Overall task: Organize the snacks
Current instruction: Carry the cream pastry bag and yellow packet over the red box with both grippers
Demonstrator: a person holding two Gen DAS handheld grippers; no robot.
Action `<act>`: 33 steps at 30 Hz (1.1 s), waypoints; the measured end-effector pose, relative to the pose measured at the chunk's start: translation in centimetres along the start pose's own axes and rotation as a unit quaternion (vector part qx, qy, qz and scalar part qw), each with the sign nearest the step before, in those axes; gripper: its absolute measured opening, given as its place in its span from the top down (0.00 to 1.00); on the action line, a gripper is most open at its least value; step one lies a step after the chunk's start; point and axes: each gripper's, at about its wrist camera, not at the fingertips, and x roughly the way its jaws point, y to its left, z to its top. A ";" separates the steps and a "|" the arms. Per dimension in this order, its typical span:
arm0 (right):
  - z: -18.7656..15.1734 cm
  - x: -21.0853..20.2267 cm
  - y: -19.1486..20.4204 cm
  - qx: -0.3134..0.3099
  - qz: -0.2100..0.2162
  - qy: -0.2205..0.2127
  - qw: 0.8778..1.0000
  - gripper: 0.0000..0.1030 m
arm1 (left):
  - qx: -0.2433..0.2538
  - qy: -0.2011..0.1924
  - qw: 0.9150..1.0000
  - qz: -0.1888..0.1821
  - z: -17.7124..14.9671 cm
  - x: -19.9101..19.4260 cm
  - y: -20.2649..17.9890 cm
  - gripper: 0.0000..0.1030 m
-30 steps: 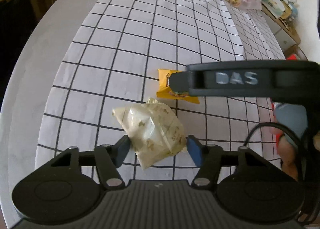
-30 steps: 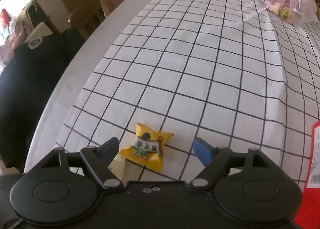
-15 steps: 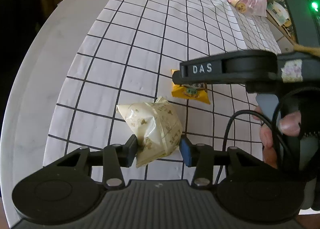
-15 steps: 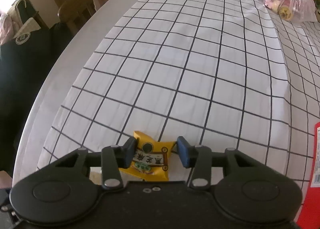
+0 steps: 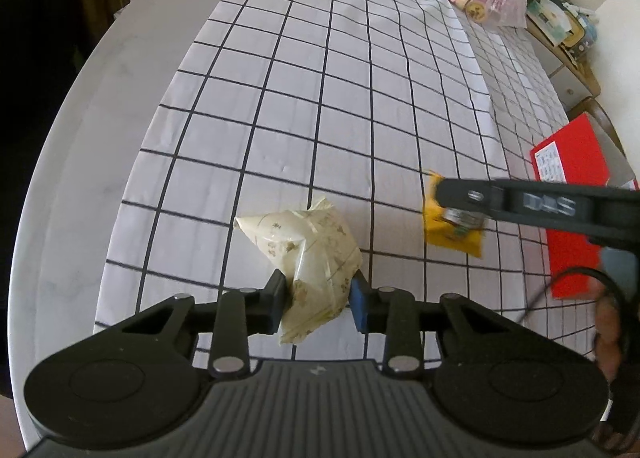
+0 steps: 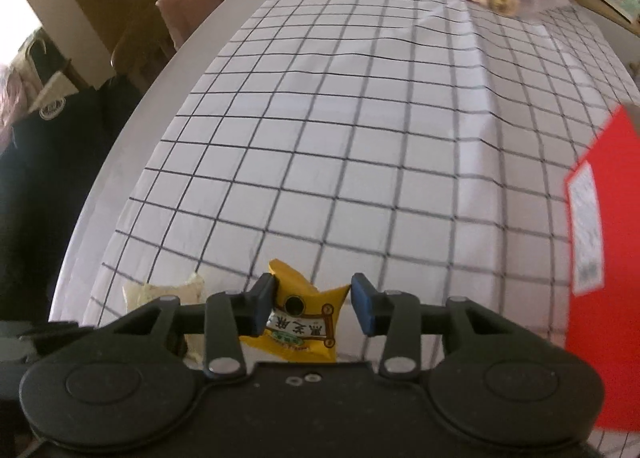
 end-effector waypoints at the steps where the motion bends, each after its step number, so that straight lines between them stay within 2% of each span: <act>1: -0.5 -0.5 -0.4 0.006 0.002 -0.002 1.000 0.61 | 0.000 0.000 1.000 0.000 -0.1 -0.1 -0.1 0.71; 8: -4.1 -5.8 -3.1 0.036 0.013 -0.025 0.999 0.61 | 0.007 -0.004 1.000 -0.012 -1.2 -1.7 -1.3 0.73; 14: -5.7 -9.9 -6.0 0.063 0.013 -0.055 0.996 0.61 | 0.031 -0.009 0.999 -0.032 -2.3 -3.6 -4.1 0.72; 23: -6.7 -15.3 -12.0 0.090 0.004 -0.113 0.990 0.61 | 0.094 -0.033 0.993 -0.061 -2.1 -6.2 -11.8 0.72; 33: -7.4 -18.2 -20.2 0.113 -0.020 -0.140 0.984 0.61 | 0.150 -0.054 0.984 -0.074 -1.1 -6.3 -21.6 0.72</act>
